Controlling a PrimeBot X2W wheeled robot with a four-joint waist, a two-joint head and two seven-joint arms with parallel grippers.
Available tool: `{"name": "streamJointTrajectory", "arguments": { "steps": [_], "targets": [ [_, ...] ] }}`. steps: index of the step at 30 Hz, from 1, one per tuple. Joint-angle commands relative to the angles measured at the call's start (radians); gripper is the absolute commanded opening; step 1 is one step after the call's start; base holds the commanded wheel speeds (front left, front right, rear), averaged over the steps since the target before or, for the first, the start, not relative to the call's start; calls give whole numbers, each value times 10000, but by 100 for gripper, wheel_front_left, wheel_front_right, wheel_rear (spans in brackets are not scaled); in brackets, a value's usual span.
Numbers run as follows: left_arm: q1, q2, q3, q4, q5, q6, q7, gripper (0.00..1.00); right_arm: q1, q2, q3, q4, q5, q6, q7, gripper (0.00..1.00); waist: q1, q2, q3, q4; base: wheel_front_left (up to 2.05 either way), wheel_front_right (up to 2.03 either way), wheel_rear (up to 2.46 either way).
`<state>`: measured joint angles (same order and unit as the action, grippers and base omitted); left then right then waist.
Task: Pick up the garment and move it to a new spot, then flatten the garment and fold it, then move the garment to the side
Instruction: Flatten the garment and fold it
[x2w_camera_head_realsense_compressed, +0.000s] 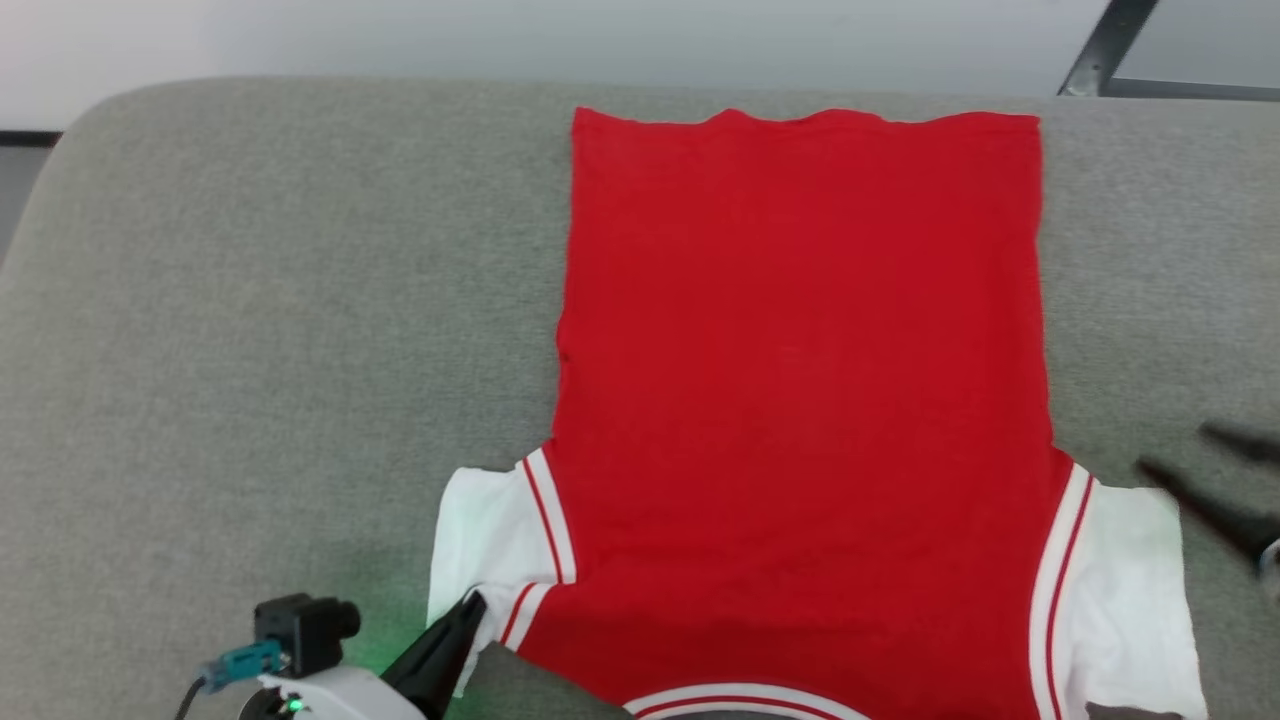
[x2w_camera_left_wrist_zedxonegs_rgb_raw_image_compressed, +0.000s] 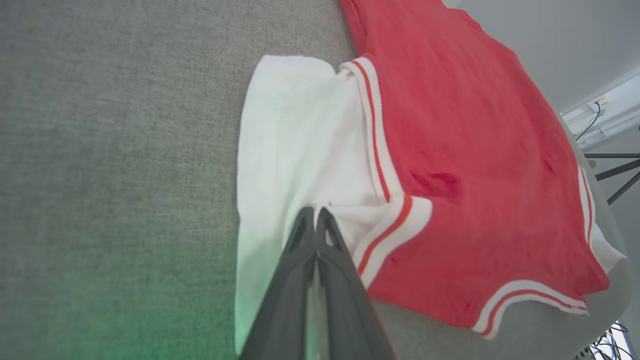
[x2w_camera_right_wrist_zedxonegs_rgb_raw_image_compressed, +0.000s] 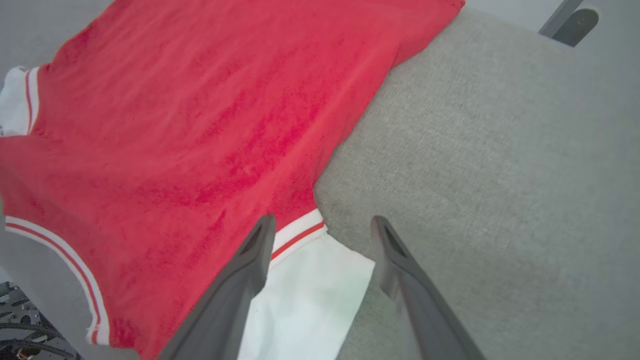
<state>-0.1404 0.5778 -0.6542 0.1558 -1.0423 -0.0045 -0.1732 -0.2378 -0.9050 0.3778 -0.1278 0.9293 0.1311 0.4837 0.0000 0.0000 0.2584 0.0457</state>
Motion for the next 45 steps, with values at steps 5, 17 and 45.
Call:
{"name": "streamJointTrajectory", "arguments": {
  "steps": [5, 17, 45],
  "targets": [
    [-412, -82, -178, -631, 357, 153, 146, 0, -987, -287, -1700, -242, -1080, -7, 1581, 100, 0, 0, 405, 614, 0, 0, 0],
    [-1784, -587, -727, -1279, 1111, -137, 542, 0, -6527, 1769, -1333, 4081, -3093, -5, 3824, 100, 0, 0, 2277, 2072, 0, 0, 0],
    [-2420, -1108, -836, -582, 1115, -621, -32, 0, -9401, 2910, 37, 9276, -4015, 15, 3121, 0, 0, 0, 2838, 2519, 0, 0, 0]
  ]
}}
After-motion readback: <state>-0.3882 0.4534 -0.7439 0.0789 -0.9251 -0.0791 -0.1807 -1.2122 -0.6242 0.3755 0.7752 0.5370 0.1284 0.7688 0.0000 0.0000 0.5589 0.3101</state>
